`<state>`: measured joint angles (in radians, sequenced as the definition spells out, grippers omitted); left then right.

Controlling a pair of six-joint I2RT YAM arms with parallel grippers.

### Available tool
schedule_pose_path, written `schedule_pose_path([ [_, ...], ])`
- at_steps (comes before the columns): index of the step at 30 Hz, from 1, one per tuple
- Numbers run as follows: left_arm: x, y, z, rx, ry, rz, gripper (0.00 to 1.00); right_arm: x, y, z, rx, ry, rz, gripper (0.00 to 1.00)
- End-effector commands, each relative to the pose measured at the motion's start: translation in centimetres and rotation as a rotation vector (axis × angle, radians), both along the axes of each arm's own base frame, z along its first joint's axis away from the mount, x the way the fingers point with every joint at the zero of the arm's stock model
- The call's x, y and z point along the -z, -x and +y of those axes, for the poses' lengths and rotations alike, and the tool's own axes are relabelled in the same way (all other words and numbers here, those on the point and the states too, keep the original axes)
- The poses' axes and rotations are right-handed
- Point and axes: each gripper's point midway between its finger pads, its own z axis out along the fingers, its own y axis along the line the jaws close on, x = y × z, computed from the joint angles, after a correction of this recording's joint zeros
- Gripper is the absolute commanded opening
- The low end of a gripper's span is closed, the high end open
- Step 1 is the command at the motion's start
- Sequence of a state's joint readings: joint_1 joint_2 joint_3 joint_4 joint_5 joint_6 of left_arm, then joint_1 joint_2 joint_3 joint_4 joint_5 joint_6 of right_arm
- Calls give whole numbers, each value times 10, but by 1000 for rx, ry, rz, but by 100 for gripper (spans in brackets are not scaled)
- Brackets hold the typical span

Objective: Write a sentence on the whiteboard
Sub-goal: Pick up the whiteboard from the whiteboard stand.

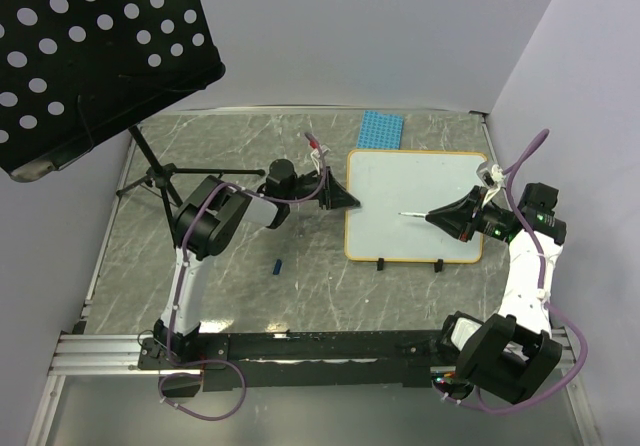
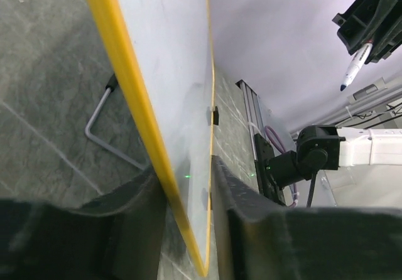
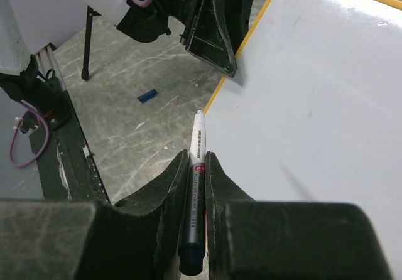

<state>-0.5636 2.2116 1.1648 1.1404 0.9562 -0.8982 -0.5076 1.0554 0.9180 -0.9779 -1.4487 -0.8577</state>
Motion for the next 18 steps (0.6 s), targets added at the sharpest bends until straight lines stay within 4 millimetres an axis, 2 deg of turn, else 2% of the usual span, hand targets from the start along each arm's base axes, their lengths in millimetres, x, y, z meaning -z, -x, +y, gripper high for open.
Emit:
schedule_pose_path([
  [1, -9, 7, -11, 42, 27, -64, 29, -15, -6, -3, -6, 28, -87, 0],
  [3, -8, 7, -12, 46, 32, -58, 25, -14, -7, -3, -6, 28, -86, 0],
  [10, -14, 4, -16, 43, 47, -54, 24, -15, -6, -3, -6, 34, -91, 0],
  [14, -21, -3, -16, 20, 64, -59, 37, -15, -6, -3, -6, 33, -88, 0],
  [16, -22, -8, -14, 11, 82, -24, 38, -15, -6, -3, -6, 34, -91, 0],
  [17, -30, -11, -13, 10, 109, -45, 37, -15, -6, -4, -5, 32, -87, 0],
  [18, -27, -14, -12, 6, 111, -32, 37, -15, -6, -3, -7, 33, -90, 0],
])
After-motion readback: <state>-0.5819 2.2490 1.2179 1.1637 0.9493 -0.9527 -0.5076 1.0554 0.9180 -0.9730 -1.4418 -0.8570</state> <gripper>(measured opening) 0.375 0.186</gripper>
